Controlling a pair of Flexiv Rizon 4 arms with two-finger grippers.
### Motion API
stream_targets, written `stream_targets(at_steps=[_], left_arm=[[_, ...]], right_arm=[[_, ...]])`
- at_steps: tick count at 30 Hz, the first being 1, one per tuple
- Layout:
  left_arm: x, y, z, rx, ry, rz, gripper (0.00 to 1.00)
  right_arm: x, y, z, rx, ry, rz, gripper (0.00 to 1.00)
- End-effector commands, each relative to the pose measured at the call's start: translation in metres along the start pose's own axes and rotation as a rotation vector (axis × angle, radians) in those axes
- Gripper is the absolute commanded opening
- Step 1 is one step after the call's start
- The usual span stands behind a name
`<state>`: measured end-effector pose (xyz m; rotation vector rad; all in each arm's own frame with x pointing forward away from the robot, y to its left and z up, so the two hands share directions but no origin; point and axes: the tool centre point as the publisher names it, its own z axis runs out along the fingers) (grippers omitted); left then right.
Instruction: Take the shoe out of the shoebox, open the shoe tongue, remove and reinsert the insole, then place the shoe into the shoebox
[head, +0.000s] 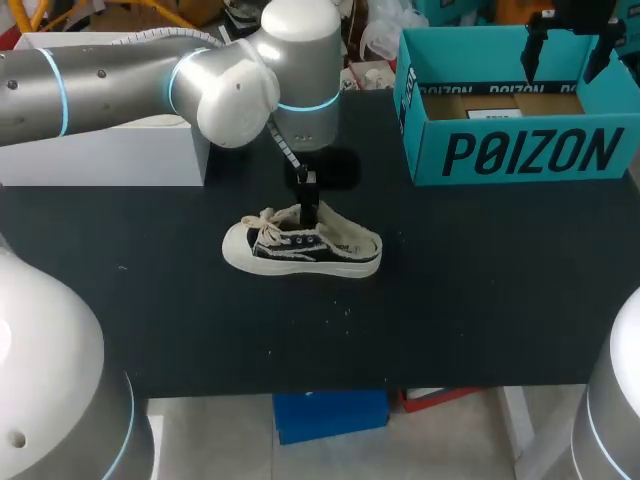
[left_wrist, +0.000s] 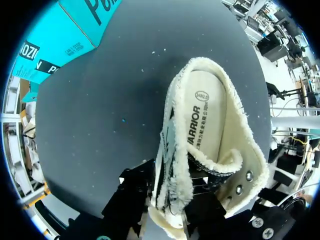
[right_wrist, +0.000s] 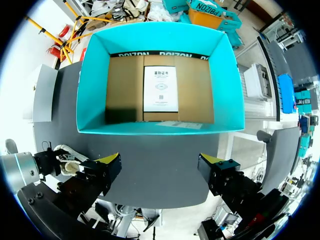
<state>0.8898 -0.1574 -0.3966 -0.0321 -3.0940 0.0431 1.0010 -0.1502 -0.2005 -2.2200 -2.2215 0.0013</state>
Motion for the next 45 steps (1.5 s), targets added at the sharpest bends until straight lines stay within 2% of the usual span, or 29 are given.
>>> stream_targets(at_steps=[1,6,11,16,17,19,20,45], left_arm=[[0.006,0.007,-0.022,0.079,-0.035,0.024,1.00],[0.020,0.015,-0.063,0.218,-0.094,0.053,1.00],[0.041,0.029,-0.091,0.369,-0.129,0.079,1.00],[0.060,0.053,-0.105,0.516,-0.144,0.089,1.00],[0.063,0.061,-0.106,0.534,-0.142,0.096,1.00],[0.069,0.076,-0.111,0.628,-0.139,0.135,1.00],[0.074,0.086,-0.114,0.650,-0.131,0.179,1.00],[0.074,0.086,-0.114,0.650,-0.131,0.179,1.00]], right_arm=[[0.000,0.000,0.000,0.000,0.000,0.000,1.00],[0.000,0.000,0.000,0.000,0.000,0.000,1.00],[0.000,0.000,0.000,0.000,0.000,0.000,1.00],[0.000,0.000,0.000,0.000,0.000,0.000,1.00],[0.000,0.000,0.000,0.000,0.000,0.000,1.00],[0.000,0.000,0.000,0.000,0.000,0.000,1.00],[0.000,0.000,0.000,0.000,0.000,0.000,1.00],[0.000,0.000,0.000,0.000,0.000,0.000,1.00]])
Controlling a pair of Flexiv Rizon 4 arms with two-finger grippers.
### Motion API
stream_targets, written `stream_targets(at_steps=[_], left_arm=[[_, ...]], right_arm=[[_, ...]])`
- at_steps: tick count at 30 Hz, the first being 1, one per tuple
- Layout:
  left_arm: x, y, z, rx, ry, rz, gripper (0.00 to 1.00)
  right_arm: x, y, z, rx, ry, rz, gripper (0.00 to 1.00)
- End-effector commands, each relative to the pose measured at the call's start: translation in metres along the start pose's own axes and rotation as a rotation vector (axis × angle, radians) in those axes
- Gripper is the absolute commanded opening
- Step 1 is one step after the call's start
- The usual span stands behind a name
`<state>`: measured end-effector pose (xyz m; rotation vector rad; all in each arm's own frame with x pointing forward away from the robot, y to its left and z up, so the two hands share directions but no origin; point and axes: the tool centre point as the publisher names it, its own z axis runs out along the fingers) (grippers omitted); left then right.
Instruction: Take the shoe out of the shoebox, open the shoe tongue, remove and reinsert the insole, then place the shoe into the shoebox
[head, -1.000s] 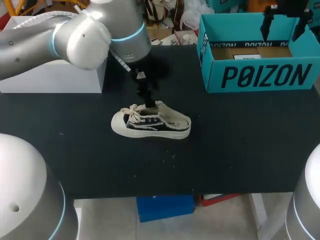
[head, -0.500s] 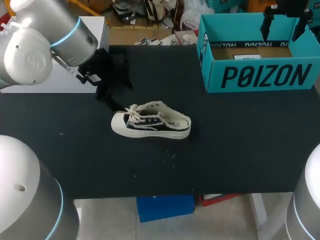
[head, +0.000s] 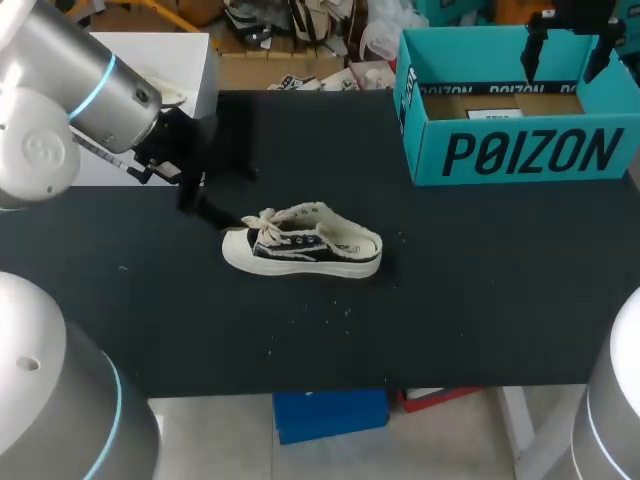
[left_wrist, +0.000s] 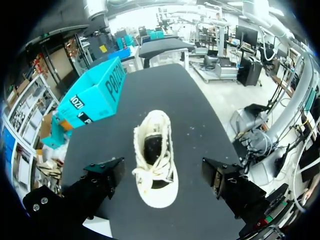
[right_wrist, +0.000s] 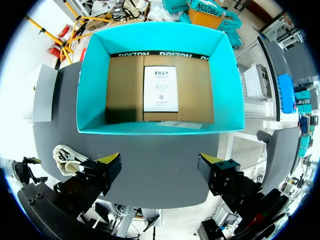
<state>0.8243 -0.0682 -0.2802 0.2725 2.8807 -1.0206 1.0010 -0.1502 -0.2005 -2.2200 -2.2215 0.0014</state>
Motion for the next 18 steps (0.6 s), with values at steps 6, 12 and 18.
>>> stream_targets(at_steps=[6,12,18], left_arm=[[0.002,0.002,0.000,0.004,-0.006,0.003,1.00],[0.002,0.002,0.000,0.004,-0.006,0.003,1.00],[0.002,0.002,0.000,0.004,-0.006,0.003,1.00]], right_arm=[[0.000,0.000,0.000,0.000,0.000,0.000,1.00],[0.015,-0.022,-0.012,-0.063,0.028,-0.297,1.00],[0.020,-0.058,-0.028,-0.228,0.090,-0.625,1.00]])
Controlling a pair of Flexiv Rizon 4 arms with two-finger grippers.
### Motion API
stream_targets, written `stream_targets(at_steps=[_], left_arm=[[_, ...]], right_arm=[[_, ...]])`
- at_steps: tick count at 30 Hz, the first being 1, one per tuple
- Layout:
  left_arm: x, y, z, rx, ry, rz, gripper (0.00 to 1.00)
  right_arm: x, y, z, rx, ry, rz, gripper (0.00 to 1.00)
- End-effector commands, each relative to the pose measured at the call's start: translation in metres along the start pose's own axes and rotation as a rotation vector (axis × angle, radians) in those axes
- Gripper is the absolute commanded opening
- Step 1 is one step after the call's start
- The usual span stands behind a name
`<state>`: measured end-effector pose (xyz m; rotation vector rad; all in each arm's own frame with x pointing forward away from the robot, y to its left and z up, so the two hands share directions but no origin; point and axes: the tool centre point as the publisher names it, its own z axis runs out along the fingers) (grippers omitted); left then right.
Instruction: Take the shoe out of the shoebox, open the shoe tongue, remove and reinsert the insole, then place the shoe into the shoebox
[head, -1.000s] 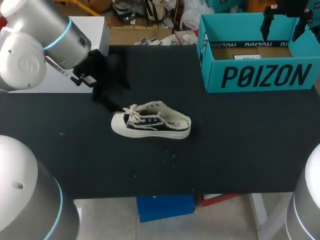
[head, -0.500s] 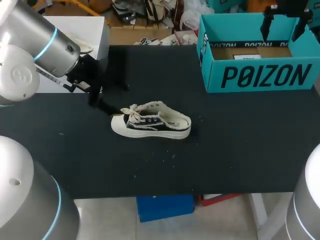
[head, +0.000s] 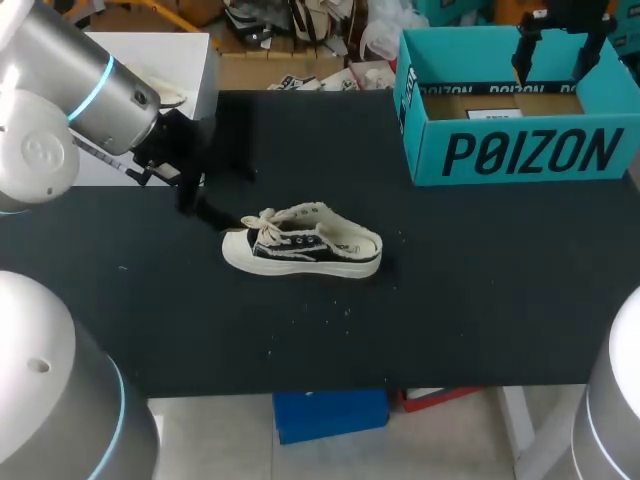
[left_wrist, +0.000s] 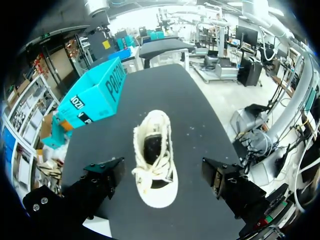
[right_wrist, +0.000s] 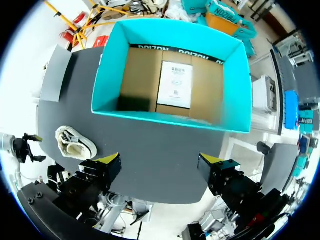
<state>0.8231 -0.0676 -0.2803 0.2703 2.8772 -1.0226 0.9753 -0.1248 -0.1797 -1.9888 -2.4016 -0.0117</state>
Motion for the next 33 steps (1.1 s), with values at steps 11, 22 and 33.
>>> stream_targets(at_steps=[11,22,33], left_arm=[[0.000,0.001,0.001,0.002,-0.003,0.003,1.00],[0.000,0.001,0.001,0.002,-0.003,0.003,1.00],[0.000,0.001,0.001,0.002,-0.003,0.003,1.00]], right_arm=[[0.000,-0.032,-0.007,-0.236,0.044,-0.442,1.00],[0.043,-0.078,-0.027,-0.242,0.095,-1.068,1.00],[0.074,-0.104,-0.004,-0.409,0.060,-1.094,1.00]])
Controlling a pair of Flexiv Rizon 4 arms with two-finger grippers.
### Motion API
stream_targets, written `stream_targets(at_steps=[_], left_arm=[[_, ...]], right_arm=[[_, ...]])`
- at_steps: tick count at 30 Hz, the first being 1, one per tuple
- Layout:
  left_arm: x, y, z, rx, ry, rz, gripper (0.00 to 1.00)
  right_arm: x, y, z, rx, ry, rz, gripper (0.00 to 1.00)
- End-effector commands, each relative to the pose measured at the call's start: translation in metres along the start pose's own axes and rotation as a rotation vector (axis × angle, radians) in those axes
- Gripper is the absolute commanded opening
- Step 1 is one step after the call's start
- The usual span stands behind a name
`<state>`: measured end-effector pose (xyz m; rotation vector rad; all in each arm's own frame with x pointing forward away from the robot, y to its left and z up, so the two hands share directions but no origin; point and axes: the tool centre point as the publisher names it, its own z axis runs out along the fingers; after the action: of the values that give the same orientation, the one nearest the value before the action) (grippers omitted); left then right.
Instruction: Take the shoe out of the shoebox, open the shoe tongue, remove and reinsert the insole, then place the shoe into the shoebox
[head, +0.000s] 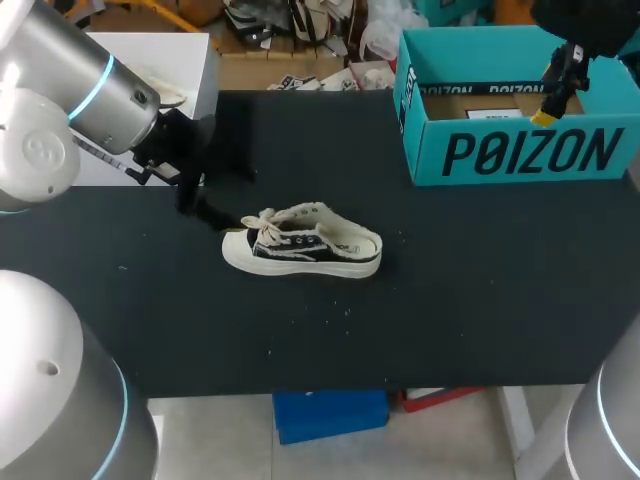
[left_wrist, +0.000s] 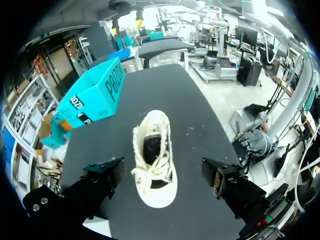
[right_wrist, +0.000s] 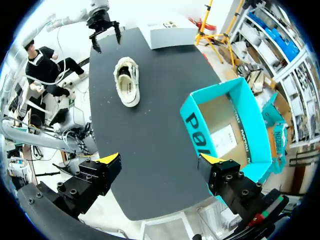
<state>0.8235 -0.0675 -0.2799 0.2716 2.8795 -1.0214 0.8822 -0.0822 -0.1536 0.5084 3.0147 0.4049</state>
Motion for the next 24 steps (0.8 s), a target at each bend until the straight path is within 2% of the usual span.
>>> stream_targets(at_steps=[1,8,10,12,24], left_arm=[[0.001,0.001,0.001,0.003,-0.005,0.003,1.00],[0.001,0.001,0.001,0.003,-0.005,0.003,1.00],[0.001,0.001,0.001,0.003,-0.005,0.003,1.00],[0.001,0.001,0.001,0.003,-0.005,0.003,1.00],[0.001,0.001,0.001,0.003,-0.005,0.003,1.00]], right_arm=[[0.031,-0.001,0.022,-0.124,-0.122,-0.067,1.00],[0.069,0.031,0.052,-0.207,-0.173,-0.061,1.00],[0.078,0.042,0.061,-0.243,-0.166,-0.087,1.00],[0.092,0.061,0.071,-0.285,-0.111,-0.175,1.00],[0.092,0.061,0.071,-0.285,-0.111,-0.175,1.00]])
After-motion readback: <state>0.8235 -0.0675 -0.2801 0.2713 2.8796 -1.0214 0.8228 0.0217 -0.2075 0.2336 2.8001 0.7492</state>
